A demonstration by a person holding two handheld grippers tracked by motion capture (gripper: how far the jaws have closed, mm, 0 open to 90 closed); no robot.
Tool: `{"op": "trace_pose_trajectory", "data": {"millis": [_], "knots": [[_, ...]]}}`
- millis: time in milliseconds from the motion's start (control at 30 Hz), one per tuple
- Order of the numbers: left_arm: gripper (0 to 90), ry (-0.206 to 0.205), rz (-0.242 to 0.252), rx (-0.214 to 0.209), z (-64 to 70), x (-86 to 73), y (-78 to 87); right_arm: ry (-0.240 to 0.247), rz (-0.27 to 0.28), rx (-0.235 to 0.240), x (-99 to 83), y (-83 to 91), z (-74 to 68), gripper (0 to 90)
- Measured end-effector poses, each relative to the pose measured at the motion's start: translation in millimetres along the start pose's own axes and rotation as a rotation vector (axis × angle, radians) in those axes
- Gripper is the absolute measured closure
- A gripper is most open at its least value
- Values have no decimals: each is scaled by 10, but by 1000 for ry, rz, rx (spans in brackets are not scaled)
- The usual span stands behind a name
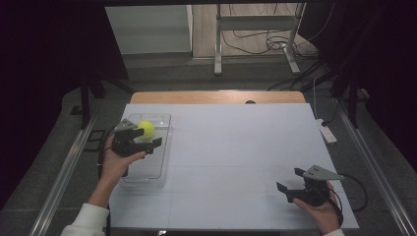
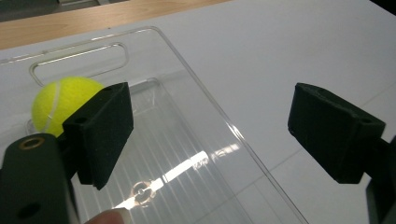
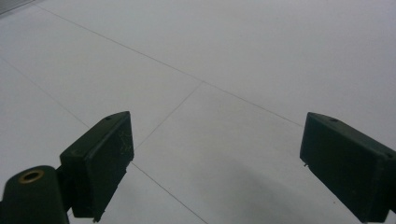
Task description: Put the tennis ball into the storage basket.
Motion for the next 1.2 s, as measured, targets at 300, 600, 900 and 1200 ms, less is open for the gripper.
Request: {"op": "trace_pose_trajectory", "data": {"millis": [300,600,900,1200], "knots": [[159,-10,13,-5,142,-175,94,0,1,1,2,-2,-6,100],[160,-21,19,-21,268,-383,208,-1,3,-3,6,8,2,100],[160,-27,22,-36,393,-616,311,-5,11,8,21,1,-6,100],[158,-33,10,-47,440,-732,299,-2,14,5,33,-6,-10,100]]}}
Point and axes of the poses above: each handheld gripper's, and its own axes: y roughly backward along the jaws, x roughly out of its top, z roughly to its right, the point moved 8 cm from there along -y, roughly forward along the jaws, and after that the axes turned 2 degrees about x, right-handed, at the moved point
